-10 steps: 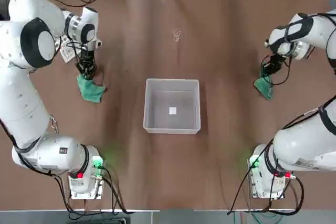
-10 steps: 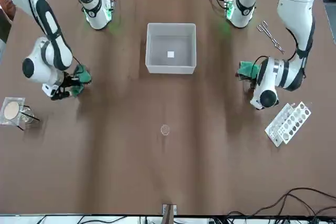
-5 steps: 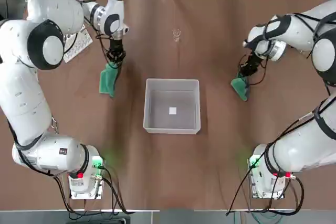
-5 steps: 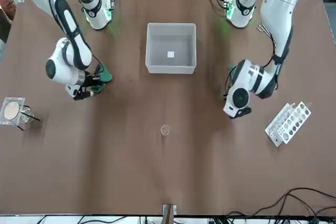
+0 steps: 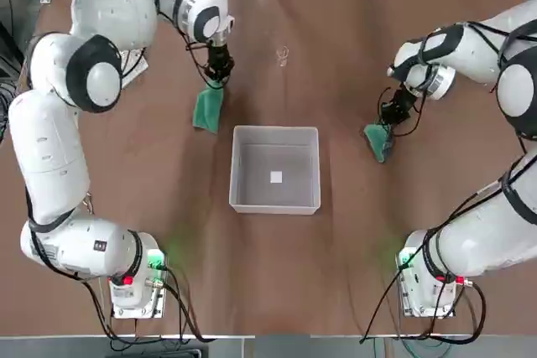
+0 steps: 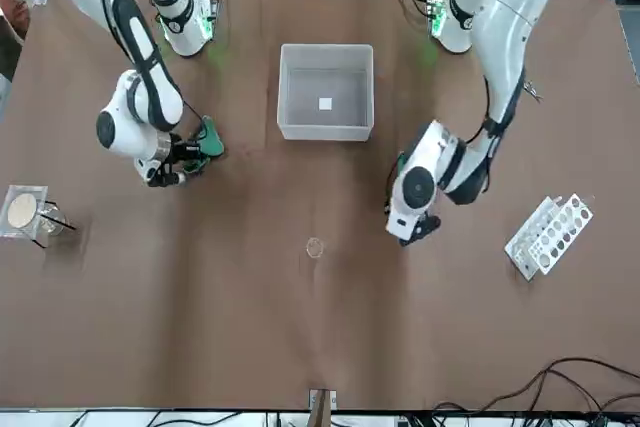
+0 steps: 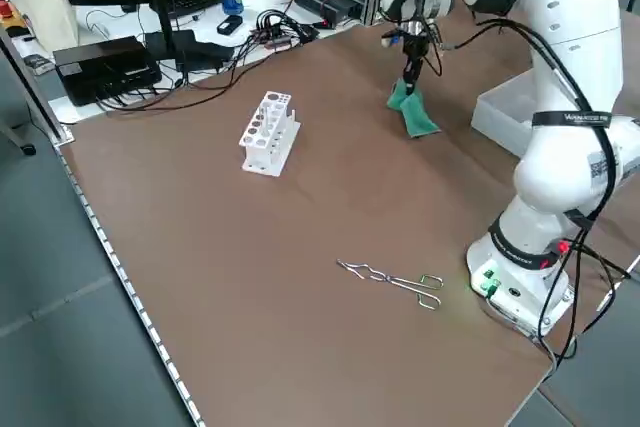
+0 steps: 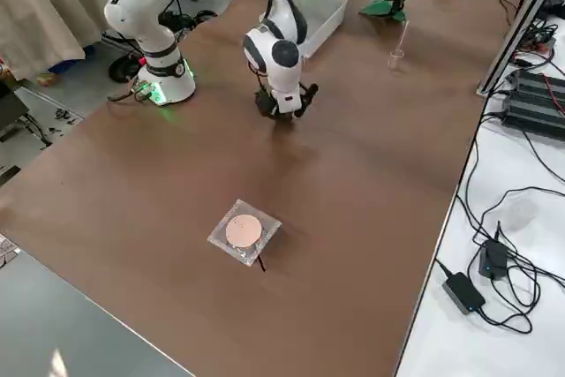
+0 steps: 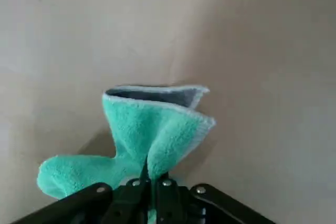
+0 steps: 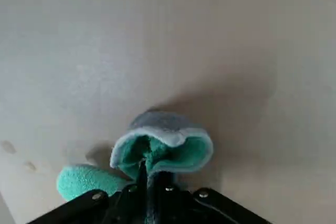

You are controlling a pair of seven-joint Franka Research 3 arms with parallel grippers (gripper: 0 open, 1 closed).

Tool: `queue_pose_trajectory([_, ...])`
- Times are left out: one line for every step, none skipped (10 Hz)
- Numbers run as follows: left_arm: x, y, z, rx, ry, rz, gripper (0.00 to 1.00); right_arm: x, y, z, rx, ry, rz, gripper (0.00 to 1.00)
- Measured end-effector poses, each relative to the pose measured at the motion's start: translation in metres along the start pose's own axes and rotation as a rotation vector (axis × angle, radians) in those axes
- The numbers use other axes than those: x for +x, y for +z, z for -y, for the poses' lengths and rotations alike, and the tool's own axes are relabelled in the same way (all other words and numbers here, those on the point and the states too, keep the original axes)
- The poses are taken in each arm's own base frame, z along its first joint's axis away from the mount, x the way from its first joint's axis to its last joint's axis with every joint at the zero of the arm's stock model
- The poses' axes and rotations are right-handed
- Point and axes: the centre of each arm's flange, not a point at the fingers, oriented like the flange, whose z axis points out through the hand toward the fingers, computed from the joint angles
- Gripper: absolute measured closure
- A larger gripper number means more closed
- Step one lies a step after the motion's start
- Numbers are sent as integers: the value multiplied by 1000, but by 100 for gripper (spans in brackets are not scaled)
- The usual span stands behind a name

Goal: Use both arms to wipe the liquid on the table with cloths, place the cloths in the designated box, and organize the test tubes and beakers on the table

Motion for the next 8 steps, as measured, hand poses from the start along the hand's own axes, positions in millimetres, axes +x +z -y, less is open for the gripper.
queue_pose_trajectory([8,-15,-2,-30,-36,-19,96,-5,-7,-28,12,9,-6,91])
queue_pose_trajectory([21,-42,-2,-73,-59,-50,96,-11,-17,-60,10,10,-17,91])
queue_pose_trajectory([24,-78,2,-97,-68,-78,96,-18,-28,-94,-11,1,-27,91])
queue_pose_trajectory([7,-116,6,-87,-53,-84,96,-27,-38,-127,-42,-15,-33,91])
queue_pose_trajectory([-24,-150,6,-67,-23,-72,96,-35,-47,-154,-71,-41,-39,91])
queue_pose_trajectory([-61,-177,4,-59,5,-45,96,-41,-54,-174,-95,-76,-46,91])
queue_pose_trajectory([-95,-195,2,-49,34,-8,96,-44,-59,-187,-107,-102,-50,91])
queue_pose_trajectory([-126,-201,-1,-30,72,28,96,-43,-62,-192,-112,-118,-50,91])
